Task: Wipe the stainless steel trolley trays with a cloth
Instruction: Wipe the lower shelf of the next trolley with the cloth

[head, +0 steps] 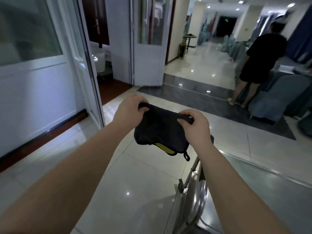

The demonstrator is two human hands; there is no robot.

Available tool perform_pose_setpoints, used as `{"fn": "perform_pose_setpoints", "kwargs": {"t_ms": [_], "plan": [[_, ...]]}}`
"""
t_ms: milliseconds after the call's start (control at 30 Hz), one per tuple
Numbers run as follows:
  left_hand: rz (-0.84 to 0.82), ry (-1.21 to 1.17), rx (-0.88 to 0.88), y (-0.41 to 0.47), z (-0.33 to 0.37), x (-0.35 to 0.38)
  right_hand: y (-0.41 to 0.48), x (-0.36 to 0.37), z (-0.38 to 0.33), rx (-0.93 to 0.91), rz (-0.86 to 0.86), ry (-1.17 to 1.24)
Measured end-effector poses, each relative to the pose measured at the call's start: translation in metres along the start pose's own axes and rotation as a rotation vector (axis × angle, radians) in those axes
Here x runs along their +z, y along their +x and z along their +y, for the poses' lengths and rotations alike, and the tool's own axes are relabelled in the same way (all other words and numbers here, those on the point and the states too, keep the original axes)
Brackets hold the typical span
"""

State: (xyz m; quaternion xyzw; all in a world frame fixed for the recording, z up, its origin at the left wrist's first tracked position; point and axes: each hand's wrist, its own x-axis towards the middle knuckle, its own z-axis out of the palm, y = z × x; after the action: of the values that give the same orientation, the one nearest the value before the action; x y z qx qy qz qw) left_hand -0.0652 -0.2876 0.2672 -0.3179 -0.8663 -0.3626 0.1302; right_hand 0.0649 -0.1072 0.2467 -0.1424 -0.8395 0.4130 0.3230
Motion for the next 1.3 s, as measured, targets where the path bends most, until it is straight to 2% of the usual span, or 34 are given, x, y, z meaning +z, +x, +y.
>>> {"fn": "perform_pose_setpoints", "kwargs": {"t_ms": [167,367,467,767,1067,1300], "plan": [[0.010,0.003,0.085,0.113,-0.021,0.026,0.102,0.020,0.017,-0.049,0.101,-0.014],[0.045,0.107,0.109,0.227,-0.062,0.050,0.227,0.054,0.041,-0.026,0.113,-0.032],[0.048,0.129,0.139,0.285,-0.084,0.065,0.281,0.073,0.052,-0.073,0.141,-0.084],[0.007,0.042,0.382,0.493,-0.112,0.157,0.444,0.095,0.124,-0.004,0.319,-0.238],[-0.152,-0.226,0.502,0.668,-0.086,0.299,0.574,0.066,0.203,0.171,0.500,-0.422],[-0.226,-0.318,0.601,0.749,-0.019,0.425,0.641,-0.011,0.297,0.221,0.543,-0.525]]}}
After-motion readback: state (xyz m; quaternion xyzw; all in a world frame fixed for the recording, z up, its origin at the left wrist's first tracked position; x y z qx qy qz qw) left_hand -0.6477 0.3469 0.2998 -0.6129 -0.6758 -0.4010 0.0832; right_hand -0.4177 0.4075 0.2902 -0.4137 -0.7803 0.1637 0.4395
